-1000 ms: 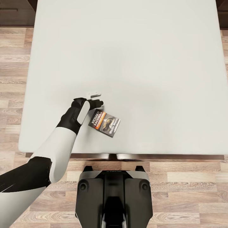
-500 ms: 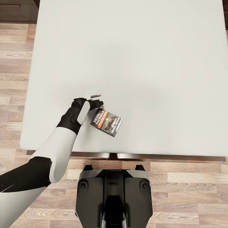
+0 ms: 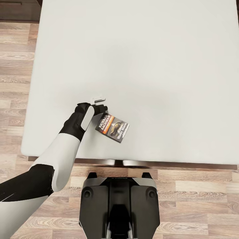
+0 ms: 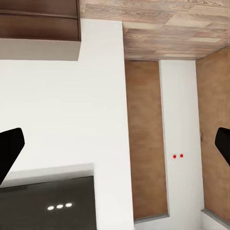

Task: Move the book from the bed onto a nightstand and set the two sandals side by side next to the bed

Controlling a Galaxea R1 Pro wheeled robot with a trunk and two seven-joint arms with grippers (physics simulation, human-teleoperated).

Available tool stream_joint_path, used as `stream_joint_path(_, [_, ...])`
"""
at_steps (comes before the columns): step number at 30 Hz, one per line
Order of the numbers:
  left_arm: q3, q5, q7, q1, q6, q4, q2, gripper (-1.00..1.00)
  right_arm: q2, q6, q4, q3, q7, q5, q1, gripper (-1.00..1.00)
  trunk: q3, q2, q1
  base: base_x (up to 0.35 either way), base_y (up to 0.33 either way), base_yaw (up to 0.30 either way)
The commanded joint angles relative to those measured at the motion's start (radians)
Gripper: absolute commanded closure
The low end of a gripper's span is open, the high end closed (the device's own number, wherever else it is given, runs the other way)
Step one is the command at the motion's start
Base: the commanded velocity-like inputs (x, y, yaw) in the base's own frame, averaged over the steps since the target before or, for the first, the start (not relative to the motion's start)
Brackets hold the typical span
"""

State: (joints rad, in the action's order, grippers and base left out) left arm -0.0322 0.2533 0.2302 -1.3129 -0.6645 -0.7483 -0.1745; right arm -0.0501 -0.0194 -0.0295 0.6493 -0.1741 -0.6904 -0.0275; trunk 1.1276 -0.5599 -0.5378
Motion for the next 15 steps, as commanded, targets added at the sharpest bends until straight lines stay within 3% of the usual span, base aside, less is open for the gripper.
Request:
stream_joint_path(1, [-0.002, 0.010, 0.009, 0.000, -0.003, -0.001, 0.000, -1.00, -0.001, -0.002, -0.003, 0.006, -0.005, -0.011, -0.001, -1.00, 0.001, -0.001, 0.000, 0.000, 0.000, 0.041])
stream_joint_path(15, [-0.003, 0.011, 0.011, 0.000, -0.002, -0.002, 0.000, -1.00, -0.001, -0.001, -0.003, 0.006, -0.005, -0.011, -0.001, -1.00, 0.003, -0.001, 0.000, 0.000, 0.000, 0.013])
